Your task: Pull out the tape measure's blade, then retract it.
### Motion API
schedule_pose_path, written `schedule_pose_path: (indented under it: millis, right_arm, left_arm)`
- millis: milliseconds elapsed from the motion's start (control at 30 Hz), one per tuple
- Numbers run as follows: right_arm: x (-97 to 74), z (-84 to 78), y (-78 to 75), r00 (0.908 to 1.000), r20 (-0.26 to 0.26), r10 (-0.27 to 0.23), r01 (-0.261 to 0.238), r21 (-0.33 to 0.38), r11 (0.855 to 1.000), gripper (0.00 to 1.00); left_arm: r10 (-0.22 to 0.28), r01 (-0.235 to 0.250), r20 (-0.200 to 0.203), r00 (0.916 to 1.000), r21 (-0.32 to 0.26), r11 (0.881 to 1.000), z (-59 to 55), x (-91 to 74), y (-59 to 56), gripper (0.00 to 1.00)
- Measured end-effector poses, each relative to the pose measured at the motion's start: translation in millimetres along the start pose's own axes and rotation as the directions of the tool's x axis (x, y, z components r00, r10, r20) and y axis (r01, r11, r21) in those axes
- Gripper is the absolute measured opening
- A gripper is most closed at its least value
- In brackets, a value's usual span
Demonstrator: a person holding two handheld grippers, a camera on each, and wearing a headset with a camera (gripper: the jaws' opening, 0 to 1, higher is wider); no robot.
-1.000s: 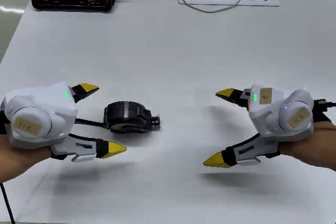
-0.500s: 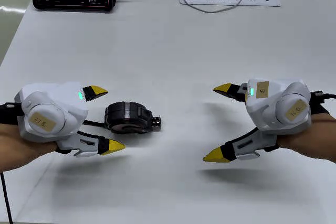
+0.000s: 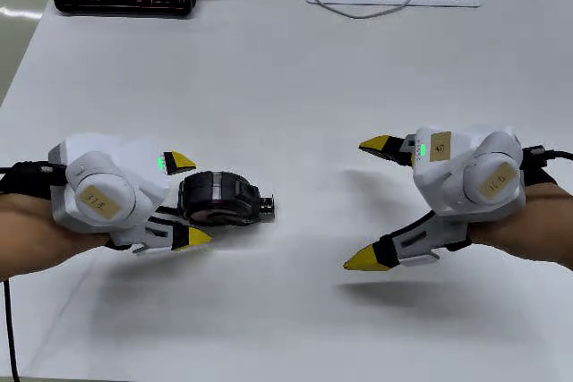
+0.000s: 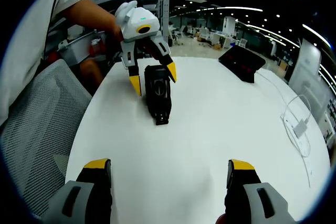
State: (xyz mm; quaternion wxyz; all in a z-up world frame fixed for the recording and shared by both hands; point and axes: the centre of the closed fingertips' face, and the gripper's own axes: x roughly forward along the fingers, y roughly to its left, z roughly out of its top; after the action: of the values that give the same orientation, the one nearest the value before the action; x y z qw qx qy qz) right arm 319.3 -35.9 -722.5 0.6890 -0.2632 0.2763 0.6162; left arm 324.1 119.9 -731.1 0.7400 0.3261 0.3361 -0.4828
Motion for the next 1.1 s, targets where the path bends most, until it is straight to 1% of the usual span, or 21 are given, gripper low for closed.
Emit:
schedule_pose_path:
  millis: [133, 167, 267, 333, 400, 600, 633, 700, 733, 767, 833, 867, 900, 1100]
  right_arm:
    - [1.8, 0.1, 0.0, 1.0000, -0.004, 0.005, -0.005, -0.008, 1.000, 0.90]
    - [2.0, 0.3, 0.1, 1.0000, -0.004, 0.006, -0.006, -0.008, 1.000, 0.90]
    - [2.2, 3.6, -1.7, 1.0000, 0.010, 0.001, -0.001, -0.006, 1.000, 0.91]
    - [2.3, 4.7, -2.4, 0.9999, 0.014, 0.000, 0.000, -0.004, 1.000, 0.91]
    - [3.0, 5.4, -3.0, 0.9999, 0.017, 0.000, 0.000, -0.005, 1.000, 0.90]
    - [5.9, 7.4, -1.5, 0.9997, 0.021, 0.010, -0.010, -0.008, 1.000, 0.90]
    - [6.6, 7.5, -1.5, 0.9997, 0.021, 0.011, -0.011, -0.009, 1.000, 0.90]
    - [7.6, 8.3, -1.3, 0.9996, 0.022, 0.015, -0.014, -0.010, 1.000, 0.90]
    - [8.1, 8.7, -1.1, 0.9996, 0.022, 0.016, -0.016, -0.012, 1.000, 0.90]
    - [8.7, 10.1, -1.2, 0.9995, 0.026, 0.016, -0.016, -0.013, 1.000, 0.90]
    - [9.7, 12.6, -0.7, 0.9992, 0.035, 0.022, -0.021, -0.009, 1.000, 0.90]
    - [10.6, 14.1, -0.5, 0.9990, 0.038, 0.024, -0.024, -0.011, 1.000, 0.89]
    - [11.3, 14.8, -0.6, 0.9990, 0.039, 0.024, -0.024, -0.014, 1.000, 0.89]
    - [17.2, 22.3, -3.0, 0.9977, 0.059, 0.034, -0.034, -0.014, 0.999, 0.88]
  left_arm:
    - [-0.017, 0.017, -0.010, 0.9998, 0.003, 1.000, 0.8, 2.3, 0.6, 0.40]
    - [-0.017, 0.017, -0.010, 0.9998, 0.005, 1.000, 1.3, 2.8, 1.1, 0.40]
    - [-0.031, 0.031, -0.032, 0.9990, 0.008, 0.999, 0.0, 6.1, 1.8, 0.37]
    - [-0.040, 0.040, -0.037, 0.9985, 0.014, 0.999, -0.2, 6.6, 0.8, 0.36]
    - [-0.046, 0.046, -0.046, 0.9979, 0.006, 0.999, -0.8, 7.4, 0.8, 0.34]
    - [-0.059, 0.059, -0.067, 0.9960, -0.002, 0.998, -3.6, 8.8, -1.4, 0.32]
    - [-0.067, 0.067, -0.074, 0.9950, -0.009, 0.998, -4.3, 9.0, -2.6, 0.31]
    - [-0.069, 0.067, -0.086, 0.9939, -0.028, 0.997, -6.9, 9.3, -0.7, 0.31]
    - [-0.072, 0.070, -0.083, 0.9939, -0.030, 0.997, -6.5, 8.8, -0.8, 0.31]
    - [-0.080, 0.077, -0.084, 0.9932, -0.042, 0.996, -6.8, 8.5, -1.2, 0.31]
    - [-0.080, 0.076, -0.084, 0.9933, -0.047, 0.996, -6.8, 8.5, -1.5, 0.31]
    - [-0.092, 0.088, -0.086, 0.9920, -0.054, 0.995, -7.2, 8.7, -4.0, 0.30]
    - [-0.086, 0.082, -0.087, 0.9925, -0.052, 0.995, -7.1, 8.8, -2.9, 0.30]
    - [-0.096, 0.090, -0.099, 0.9905, -0.058, 0.994, -7.3, 8.9, -4.7, 0.30]
